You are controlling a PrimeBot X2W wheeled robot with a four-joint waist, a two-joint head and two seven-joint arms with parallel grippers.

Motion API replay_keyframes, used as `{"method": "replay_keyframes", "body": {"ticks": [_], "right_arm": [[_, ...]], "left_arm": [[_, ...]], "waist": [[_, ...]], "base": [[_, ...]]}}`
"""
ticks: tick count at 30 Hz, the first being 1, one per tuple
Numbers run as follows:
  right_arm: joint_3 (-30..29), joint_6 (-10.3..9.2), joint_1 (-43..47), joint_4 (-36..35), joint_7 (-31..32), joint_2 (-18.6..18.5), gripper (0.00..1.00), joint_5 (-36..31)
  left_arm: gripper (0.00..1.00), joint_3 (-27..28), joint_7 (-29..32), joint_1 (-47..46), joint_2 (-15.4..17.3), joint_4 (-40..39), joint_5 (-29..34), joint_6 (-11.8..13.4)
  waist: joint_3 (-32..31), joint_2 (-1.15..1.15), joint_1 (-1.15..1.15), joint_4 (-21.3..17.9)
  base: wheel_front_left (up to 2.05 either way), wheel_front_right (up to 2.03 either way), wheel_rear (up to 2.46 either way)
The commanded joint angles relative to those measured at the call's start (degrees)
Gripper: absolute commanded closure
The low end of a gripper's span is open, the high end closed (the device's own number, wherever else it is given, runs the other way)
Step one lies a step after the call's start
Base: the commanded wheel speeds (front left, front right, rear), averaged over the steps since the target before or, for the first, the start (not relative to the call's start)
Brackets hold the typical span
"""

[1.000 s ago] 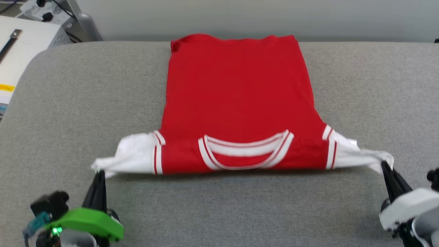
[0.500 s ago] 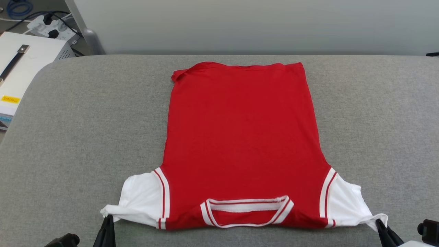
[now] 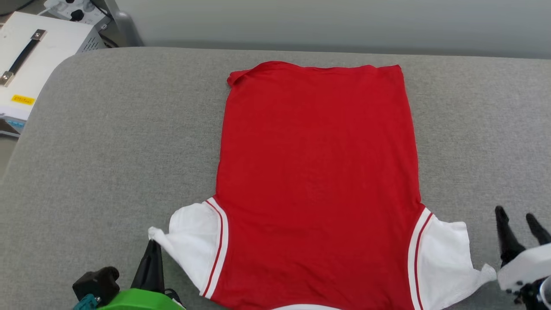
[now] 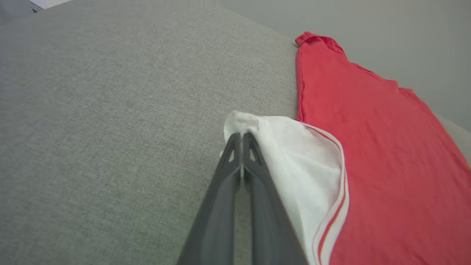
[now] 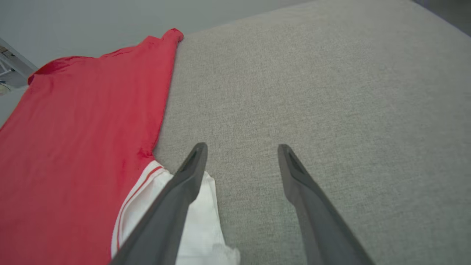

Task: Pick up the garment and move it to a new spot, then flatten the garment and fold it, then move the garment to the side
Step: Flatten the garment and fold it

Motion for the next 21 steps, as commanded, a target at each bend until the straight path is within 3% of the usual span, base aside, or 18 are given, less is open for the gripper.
{"method": "replay_keyframes", "body": {"ticks": [1, 5, 7, 8, 16, 21], "right_arm": [[-1.0, -0.03, -3.8, 1.0, 0.4, 0.0, 0.00, -0.2], [-2.3, -0.03, -14.2, 6.0, 2.9, -2.4, 0.00, -0.6], [-2.0, -0.03, -19.4, 9.4, 4.7, -4.8, 0.00, -1.1], [-1.4, -0.03, -27.5, 14.7, 5.4, -8.0, 0.00, -1.6], [2.4, -0.03, -45.6, 29.8, 10.1, -15.2, 0.00, -3.8], [4.6, -0.03, -55.3, 38.2, 17.4, -17.8, 0.00, -4.5]], "left_arm": [[1.00, -0.3, -0.3, -1.8, -0.3, -0.7, 1.2, -0.4], [1.00, -1.3, -0.3, -4.6, -1.4, -1.9, 3.2, -1.2], [1.00, -2.0, -0.3, -6.2, -2.1, -2.5, 4.4, -1.7], [1.00, -3.0, -0.3, -8.6, -3.6, -3.2, 5.7, -2.8], [1.00, -5.1, -0.3, -13.6, -7.4, -5.0, 8.8, -5.8], [1.00, -5.8, -0.3, -15.5, -9.0, -6.0, 10.4, -7.8]], "waist": [[1.8, 0.00, 0.00, 2.0], [4.3, 0.00, 0.00, 4.8], [5.7, 0.00, 0.00, 6.6], [7.8, 0.00, 0.00, 9.4], [13.9, 0.00, 0.00, 15.7], [17.6, 0.00, 0.00, 18.2]], "base": [[0.00, 0.00, 0.00], [0.00, 0.00, 0.00], [0.00, 0.00, 0.00], [0.00, 0.00, 0.00], [0.00, 0.00, 0.00], [0.00, 0.00, 0.00]]}}
